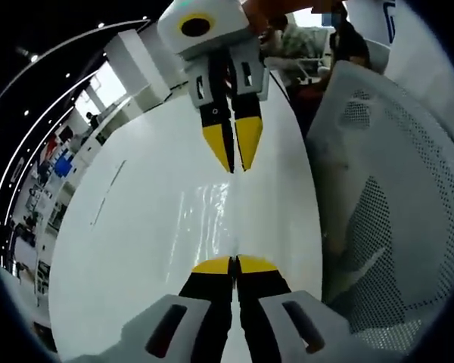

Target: Open the resealable bag by pulling the two sides of the seal apart until the entire bag opening is separated and visibly accessible.

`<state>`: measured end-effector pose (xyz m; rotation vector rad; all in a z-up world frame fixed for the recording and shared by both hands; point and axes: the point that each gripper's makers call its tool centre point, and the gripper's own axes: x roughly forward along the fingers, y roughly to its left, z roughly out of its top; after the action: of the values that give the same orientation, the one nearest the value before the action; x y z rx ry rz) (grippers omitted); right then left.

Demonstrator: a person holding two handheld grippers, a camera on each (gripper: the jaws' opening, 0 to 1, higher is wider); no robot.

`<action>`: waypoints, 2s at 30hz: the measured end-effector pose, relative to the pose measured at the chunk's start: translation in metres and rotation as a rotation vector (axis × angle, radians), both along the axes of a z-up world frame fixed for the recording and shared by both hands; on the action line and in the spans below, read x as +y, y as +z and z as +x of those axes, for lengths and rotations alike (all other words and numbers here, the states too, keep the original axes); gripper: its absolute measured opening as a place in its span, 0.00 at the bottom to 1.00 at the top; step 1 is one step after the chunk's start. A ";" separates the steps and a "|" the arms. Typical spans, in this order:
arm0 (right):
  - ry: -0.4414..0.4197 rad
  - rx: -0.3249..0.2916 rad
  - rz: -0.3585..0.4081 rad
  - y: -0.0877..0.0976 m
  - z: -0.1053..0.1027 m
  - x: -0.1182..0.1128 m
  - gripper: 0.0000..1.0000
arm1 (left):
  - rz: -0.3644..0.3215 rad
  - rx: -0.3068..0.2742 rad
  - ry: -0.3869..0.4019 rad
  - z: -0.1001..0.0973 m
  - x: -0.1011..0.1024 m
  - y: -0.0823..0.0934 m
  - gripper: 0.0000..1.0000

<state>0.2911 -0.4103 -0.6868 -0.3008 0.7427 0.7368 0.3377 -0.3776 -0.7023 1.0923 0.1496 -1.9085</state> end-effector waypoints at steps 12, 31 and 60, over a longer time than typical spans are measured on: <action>-0.014 -0.042 0.054 -0.001 0.019 0.022 0.06 | 0.006 0.017 -0.008 -0.001 -0.001 -0.001 0.00; -0.034 -0.062 0.101 -0.005 0.038 0.043 0.07 | -0.013 0.046 -0.023 -0.009 -0.007 0.006 0.00; -0.009 -0.063 0.024 -0.011 0.037 0.043 0.00 | 0.002 0.042 -0.020 -0.013 -0.007 0.003 0.00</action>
<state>0.3277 -0.3669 -0.6981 -0.2970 0.6746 0.7243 0.3247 -0.3842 -0.6998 1.0592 0.1649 -1.9499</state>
